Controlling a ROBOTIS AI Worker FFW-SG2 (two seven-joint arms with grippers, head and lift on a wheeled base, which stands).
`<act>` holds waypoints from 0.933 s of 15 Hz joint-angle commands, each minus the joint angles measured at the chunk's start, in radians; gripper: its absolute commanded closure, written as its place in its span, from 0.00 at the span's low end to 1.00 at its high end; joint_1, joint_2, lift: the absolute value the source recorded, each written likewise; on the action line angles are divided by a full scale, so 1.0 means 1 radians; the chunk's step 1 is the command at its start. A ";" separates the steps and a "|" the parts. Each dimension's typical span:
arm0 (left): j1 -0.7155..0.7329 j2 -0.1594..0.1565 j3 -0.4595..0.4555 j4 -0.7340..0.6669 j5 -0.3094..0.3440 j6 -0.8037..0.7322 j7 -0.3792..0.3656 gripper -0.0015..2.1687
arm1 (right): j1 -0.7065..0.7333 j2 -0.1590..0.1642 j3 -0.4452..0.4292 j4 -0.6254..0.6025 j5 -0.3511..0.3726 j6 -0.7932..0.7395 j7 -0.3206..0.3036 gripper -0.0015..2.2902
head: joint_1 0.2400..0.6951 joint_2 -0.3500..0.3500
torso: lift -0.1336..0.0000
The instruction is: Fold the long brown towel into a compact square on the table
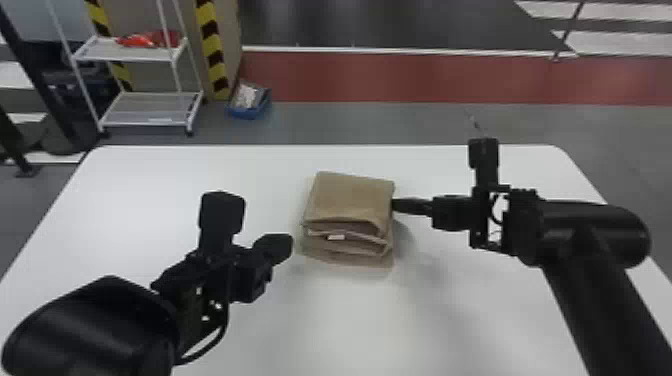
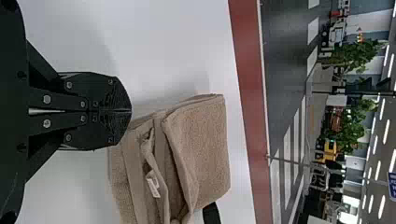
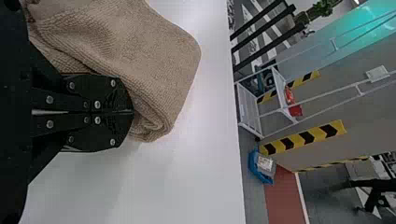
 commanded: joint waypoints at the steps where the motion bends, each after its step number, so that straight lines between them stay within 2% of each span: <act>1: -0.015 -0.004 -0.010 0.039 0.002 -0.042 0.000 0.65 | 0.055 -0.028 -0.092 -0.069 -0.022 0.034 0.050 0.85 | 1.00 0.43 | 0.04; 4: -0.023 -0.006 -0.027 0.089 0.002 -0.143 0.000 0.65 | 0.147 -0.103 -0.203 -0.135 -0.114 0.031 0.107 0.85 | 1.00 0.36 | 0.04; 6: -0.028 -0.007 -0.033 0.120 0.002 -0.198 0.000 0.65 | 0.213 -0.114 -0.303 -0.170 -0.126 0.000 0.128 0.85 | 1.00 0.31 | 0.04; 10: -0.034 -0.009 -0.047 0.154 0.008 -0.198 -0.005 0.65 | 0.334 -0.146 -0.476 -0.205 -0.224 -0.055 0.170 0.85 | 1.00 0.19 | 0.04; 11: -0.034 -0.009 -0.050 0.158 0.008 -0.198 -0.003 0.65 | 0.349 -0.148 -0.510 -0.205 -0.249 -0.061 0.179 0.85 | 1.00 0.16 | 0.04; 12: -0.032 -0.015 -0.053 0.166 0.008 -0.201 -0.003 0.65 | 0.361 -0.149 -0.531 -0.207 -0.255 -0.068 0.185 0.85 | 1.00 0.11 | 0.04; 14: -0.025 -0.024 -0.056 0.166 0.021 -0.201 -0.005 0.65 | 0.372 -0.148 -0.553 -0.207 -0.260 -0.068 0.197 0.85 | 1.00 0.06 | 0.04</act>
